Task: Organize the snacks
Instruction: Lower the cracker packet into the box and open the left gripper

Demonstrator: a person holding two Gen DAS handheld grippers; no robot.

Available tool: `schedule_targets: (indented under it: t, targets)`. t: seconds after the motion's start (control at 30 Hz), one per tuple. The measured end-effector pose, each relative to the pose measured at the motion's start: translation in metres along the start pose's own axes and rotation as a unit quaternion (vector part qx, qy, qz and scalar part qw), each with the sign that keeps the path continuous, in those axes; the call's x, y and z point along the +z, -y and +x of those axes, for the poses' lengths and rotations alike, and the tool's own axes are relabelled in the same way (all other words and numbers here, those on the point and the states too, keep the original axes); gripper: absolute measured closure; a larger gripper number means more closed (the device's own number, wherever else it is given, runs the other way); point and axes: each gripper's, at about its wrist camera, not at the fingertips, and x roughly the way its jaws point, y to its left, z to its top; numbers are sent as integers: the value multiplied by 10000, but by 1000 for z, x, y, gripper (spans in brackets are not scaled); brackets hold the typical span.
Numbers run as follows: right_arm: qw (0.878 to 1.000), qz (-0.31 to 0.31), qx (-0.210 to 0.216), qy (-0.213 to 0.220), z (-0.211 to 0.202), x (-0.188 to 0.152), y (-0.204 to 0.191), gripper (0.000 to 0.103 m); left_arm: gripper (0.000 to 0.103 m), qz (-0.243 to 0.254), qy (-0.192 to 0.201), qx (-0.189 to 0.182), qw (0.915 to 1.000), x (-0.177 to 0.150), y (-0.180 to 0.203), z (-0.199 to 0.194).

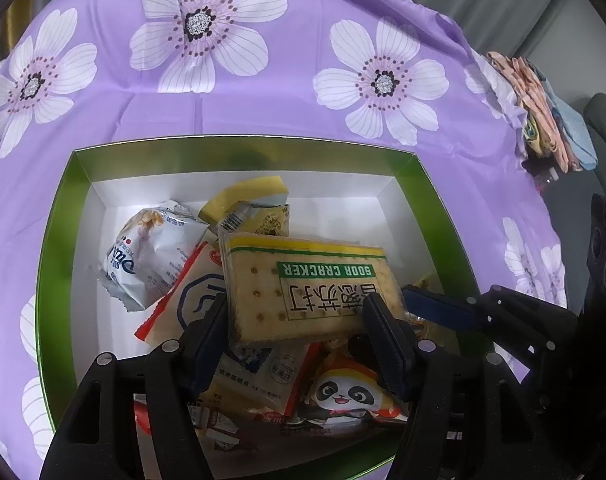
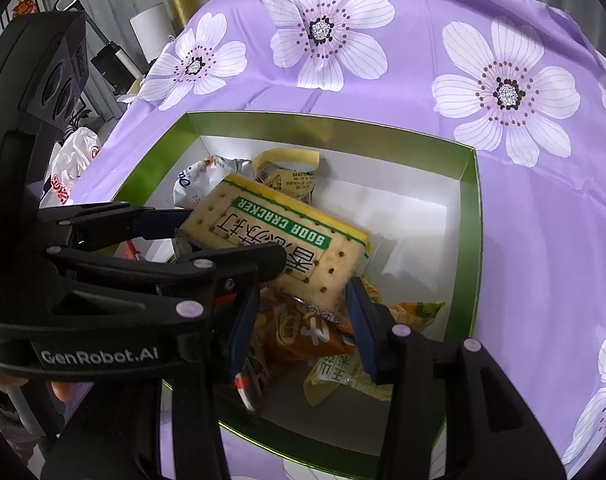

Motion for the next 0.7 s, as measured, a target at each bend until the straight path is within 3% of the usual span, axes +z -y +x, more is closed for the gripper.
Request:
schedule_targets:
  t: [0.4,0.53,0.7]
  targets:
    - [10000,56,8,-26,1,0,-1,47,37,29,-21,150,9999,-3,2,0]
    - [10000,46,-38,-17,-1,-1,-2,41,27,84,20,244,9997,-4,4,-1]
    - [9999,75,-102,17,-5,-3,-2,37,26,172,116,315,9993,-6,8,-7]
